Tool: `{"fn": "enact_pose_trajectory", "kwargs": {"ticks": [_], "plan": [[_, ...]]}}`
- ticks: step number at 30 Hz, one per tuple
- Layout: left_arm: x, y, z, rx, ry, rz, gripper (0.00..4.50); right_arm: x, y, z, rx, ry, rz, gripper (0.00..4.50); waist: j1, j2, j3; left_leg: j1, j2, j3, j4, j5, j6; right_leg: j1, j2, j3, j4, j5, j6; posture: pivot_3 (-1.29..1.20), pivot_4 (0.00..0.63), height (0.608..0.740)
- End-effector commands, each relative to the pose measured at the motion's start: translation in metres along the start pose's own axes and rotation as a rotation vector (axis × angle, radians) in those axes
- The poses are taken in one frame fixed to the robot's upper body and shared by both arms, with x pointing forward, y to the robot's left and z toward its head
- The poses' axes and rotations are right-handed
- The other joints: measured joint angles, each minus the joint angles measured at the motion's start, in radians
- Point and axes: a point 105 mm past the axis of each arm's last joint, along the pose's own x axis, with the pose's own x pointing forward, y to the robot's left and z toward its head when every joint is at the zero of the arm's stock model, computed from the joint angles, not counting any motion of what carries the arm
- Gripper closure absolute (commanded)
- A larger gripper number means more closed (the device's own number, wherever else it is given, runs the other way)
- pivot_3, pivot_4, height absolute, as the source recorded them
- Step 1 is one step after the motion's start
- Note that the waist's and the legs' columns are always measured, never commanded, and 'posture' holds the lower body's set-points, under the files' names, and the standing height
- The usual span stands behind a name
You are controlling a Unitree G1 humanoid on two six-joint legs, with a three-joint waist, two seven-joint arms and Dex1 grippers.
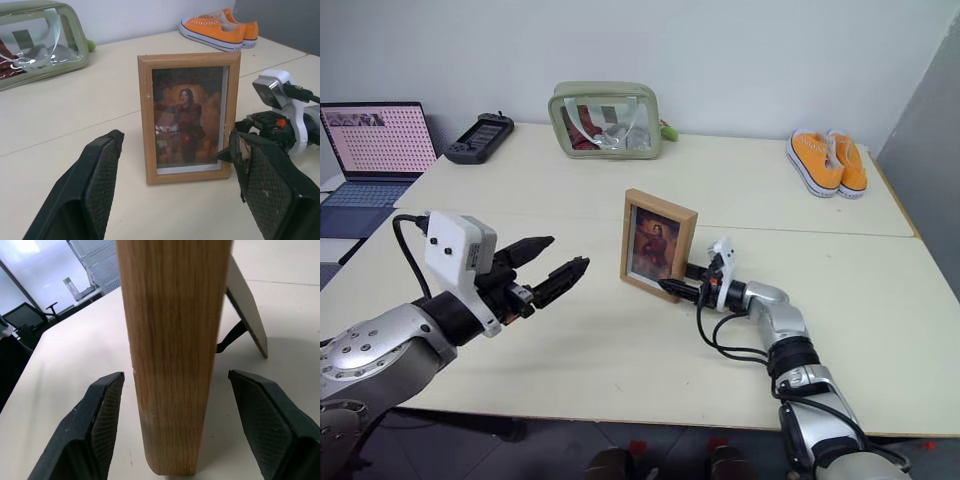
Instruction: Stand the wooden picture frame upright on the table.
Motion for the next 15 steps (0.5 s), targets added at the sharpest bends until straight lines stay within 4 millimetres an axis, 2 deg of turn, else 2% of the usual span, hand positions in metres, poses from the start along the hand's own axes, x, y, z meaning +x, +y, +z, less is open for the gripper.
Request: {"fn": "enact_pose_trajectory", "kwargs": {"ticks": [1,5,7,10,12,15], "plan": [[0.001,0.001,0.007,0.005,-0.042,0.000,0.88,-0.008,0.004,0.009,-0.076,0.003,0.014,1.01,0.000,0.000,0.000,0.000,0.000,0.000,0.000,0.000,0.000,0.000,0.000,0.000,0.000,0.000,0.000,0.00,0.150,0.740],[0.004,0.000,0.008,-0.012,-0.053,-0.012,0.88,-0.025,0.008,0.013,-0.146,0.026,0.010,1.01,0.003,0.000,0.000,0.000,0.000,0.000,-0.001,0.000,0.000,0.000,0.000,0.000,-0.001,0.000,0.000,0.00,0.150,0.740],[0.005,-0.002,0.007,-0.026,-0.048,-0.030,0.88,-0.041,0.014,0.018,-0.195,0.045,0.015,1.01,0.003,0.001,0.000,0.000,0.000,0.000,-0.001,0.000,0.000,0.000,0.000,0.000,-0.001,0.000,0.000,0.00,0.150,0.740],[0.006,-0.006,0.006,-0.058,-0.046,-0.080,0.88,-0.069,0.031,0.026,-0.289,0.092,0.040,1.01,0.006,0.002,0.002,0.000,0.000,0.000,-0.001,0.000,0.000,0.000,0.000,0.000,-0.002,0.000,0.000,0.00,0.150,0.740],[0.007,-0.005,0.002,-0.075,-0.028,-0.091,0.88,-0.079,0.045,0.034,-0.303,0.097,0.062,1.01,0.006,0.003,0.002,0.000,0.000,0.000,-0.002,0.000,0.000,0.001,0.000,0.000,-0.004,0.000,0.000,0.00,0.150,0.740],[0.008,-0.002,-0.004,-0.065,-0.009,-0.090,0.88,-0.093,0.063,0.055,-0.284,0.045,0.040,1.01,-0.001,0.004,0.003,0.000,0.000,0.000,-0.002,0.000,0.000,0.001,0.000,0.000,-0.004,0.000,0.000,0.00,0.150,0.740]]}}
